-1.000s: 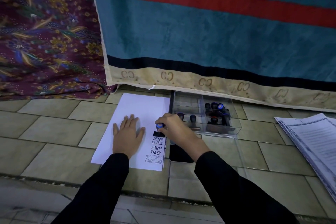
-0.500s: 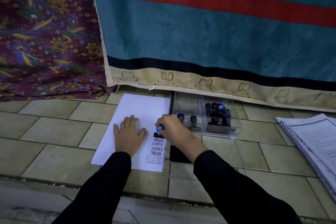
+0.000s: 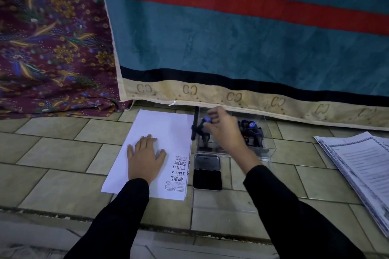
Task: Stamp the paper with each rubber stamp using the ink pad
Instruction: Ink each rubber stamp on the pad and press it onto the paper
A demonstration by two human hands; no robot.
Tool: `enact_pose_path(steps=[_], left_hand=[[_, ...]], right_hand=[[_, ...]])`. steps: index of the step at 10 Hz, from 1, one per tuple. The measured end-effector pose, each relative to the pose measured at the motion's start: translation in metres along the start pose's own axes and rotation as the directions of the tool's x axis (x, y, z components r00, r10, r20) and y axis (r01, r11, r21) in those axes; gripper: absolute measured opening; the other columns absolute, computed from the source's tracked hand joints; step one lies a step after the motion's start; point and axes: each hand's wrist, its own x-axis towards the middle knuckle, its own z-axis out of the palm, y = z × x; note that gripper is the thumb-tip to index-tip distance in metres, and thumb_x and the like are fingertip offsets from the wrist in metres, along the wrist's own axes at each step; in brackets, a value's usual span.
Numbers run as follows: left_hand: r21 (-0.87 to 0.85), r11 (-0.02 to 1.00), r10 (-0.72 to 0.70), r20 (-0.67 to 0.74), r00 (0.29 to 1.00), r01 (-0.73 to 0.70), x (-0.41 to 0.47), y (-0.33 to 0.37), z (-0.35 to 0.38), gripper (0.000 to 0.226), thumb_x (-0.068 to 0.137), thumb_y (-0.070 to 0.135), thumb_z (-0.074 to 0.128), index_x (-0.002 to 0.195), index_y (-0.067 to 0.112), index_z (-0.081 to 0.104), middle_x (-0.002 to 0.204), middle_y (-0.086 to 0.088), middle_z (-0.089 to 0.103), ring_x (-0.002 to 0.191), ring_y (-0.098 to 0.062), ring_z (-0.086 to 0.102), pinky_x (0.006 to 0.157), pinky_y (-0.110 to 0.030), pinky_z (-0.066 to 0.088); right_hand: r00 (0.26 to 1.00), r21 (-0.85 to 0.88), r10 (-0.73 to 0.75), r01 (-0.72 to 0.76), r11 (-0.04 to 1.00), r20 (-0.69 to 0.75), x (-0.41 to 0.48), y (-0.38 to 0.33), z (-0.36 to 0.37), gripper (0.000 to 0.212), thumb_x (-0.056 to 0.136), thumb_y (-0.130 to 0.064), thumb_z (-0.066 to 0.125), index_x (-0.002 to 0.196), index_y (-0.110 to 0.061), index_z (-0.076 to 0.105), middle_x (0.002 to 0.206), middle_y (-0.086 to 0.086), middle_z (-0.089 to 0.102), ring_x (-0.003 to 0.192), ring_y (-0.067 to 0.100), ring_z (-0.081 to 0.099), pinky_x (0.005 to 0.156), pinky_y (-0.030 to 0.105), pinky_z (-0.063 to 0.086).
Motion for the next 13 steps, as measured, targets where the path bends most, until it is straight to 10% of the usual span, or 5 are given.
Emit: enact_pose_path(steps=[3,9,11,13], left_hand=[[-0.005,1.0,-0.001,0.009,1.0,0.001,0.002,-0.003,0.003,0.051,0.093,0.041,0.048,0.139,0.019,0.043,0.155,0.002,0.033,0.145,-0.016,0.022,0.119,-0.048,0.005],[0.004,1.0,-0.003,0.007,1.0,0.003,0.002,-0.002,0.002,0.052,0.093,0.04,0.048,0.14,0.019,0.042,0.155,0.002,0.033,0.146,-0.016,0.021,0.119,-0.047,0.005],[0.015,1.0,-0.009,0.013,1.0,0.009,0.001,-0.002,0.002,0.055,0.094,0.041,0.046,0.143,0.018,0.039,0.156,0.003,0.031,0.147,-0.015,0.018,0.12,-0.046,0.003],[0.006,1.0,-0.009,0.006,1.0,0.009,0.001,-0.001,0.002,0.053,0.094,0.041,0.047,0.142,0.019,0.04,0.156,0.003,0.032,0.147,-0.015,0.018,0.12,-0.045,0.002]], right_hand=[[0.994,-0.374,0.089,-0.058,0.926,0.068,0.013,0.042,-0.024,0.018,0.085,-0.01,0.064,0.103,-0.011,0.065,0.11,0.01,0.059,0.085,0.018,0.06,0.081,0.025,0.048],[0.97,-0.532,0.062,0.075,0.843,0.235,0.021,0.043,-0.002,0.013,0.087,-0.007,0.06,0.098,-0.002,0.065,0.102,0.016,0.067,0.099,0.029,0.06,0.084,0.035,0.048],[0.997,-0.435,0.04,-0.061,0.898,-0.059,0.039,0.059,-0.036,0.021,0.087,0.001,0.05,0.096,-0.004,0.067,0.1,0.017,0.068,0.09,0.028,0.064,0.074,0.027,0.048],[0.96,-0.732,0.281,-0.174,0.659,0.025,0.06,0.082,-0.077,0.028,0.088,-0.006,0.054,0.114,-0.001,0.061,0.119,0.02,0.062,0.112,0.034,0.056,0.092,0.036,0.047]])
